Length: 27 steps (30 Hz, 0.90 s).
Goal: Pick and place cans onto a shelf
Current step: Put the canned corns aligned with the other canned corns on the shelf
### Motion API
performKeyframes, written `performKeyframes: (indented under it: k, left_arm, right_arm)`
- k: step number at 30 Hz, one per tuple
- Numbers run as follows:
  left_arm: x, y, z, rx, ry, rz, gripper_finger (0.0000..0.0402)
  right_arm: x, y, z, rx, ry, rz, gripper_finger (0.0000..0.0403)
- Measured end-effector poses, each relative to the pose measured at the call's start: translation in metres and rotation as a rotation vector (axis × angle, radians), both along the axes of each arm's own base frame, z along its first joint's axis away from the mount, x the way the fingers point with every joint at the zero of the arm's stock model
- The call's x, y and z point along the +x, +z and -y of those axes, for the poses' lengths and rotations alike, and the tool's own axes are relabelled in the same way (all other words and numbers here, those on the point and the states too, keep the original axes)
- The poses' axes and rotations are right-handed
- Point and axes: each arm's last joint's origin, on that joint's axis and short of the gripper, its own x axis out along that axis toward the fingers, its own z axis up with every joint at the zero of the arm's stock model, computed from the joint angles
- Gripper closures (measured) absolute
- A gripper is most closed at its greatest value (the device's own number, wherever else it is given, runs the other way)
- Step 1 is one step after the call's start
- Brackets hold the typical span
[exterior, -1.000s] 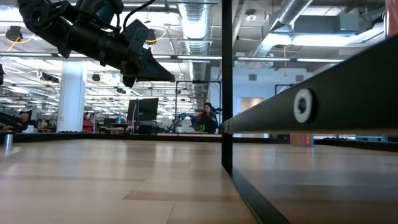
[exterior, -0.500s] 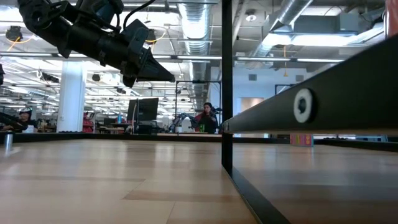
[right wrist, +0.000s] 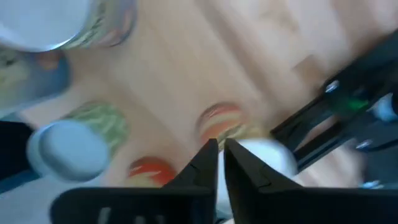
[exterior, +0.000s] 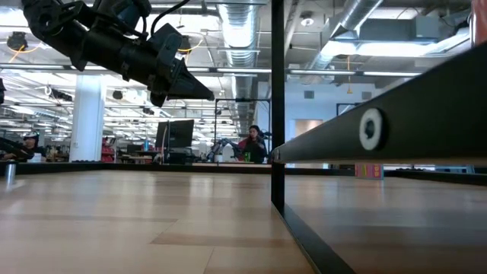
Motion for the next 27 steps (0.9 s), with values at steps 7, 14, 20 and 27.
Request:
performKeyframes:
  k: [7,14,20,27]
  left_arm:
    - [0.0,0.0,0.0,0.001,0.0,-0.002,0.0398]
    - [0.0,-0.001,0.0,0.006,-0.001,-0.015,0.0398]
    - [0.0,-0.001,0.0,0.01,0.01,-0.017,0.0398]
    - [0.0,-0.001,0.0,0.01,0.011,-0.017,0.0398]
  right_arm:
    - [0.02,-0.008,0.038,-0.044,0.142,-0.084,0.0389]
    - [0.014,-0.026,0.063,0.031,0.173,-0.128,0.0395]
    - [0.009,-0.037,0.066,0.106,0.177,-0.117,0.0399]
    - [0.006,-0.037,0.063,0.152,0.184,-0.143,0.0398]
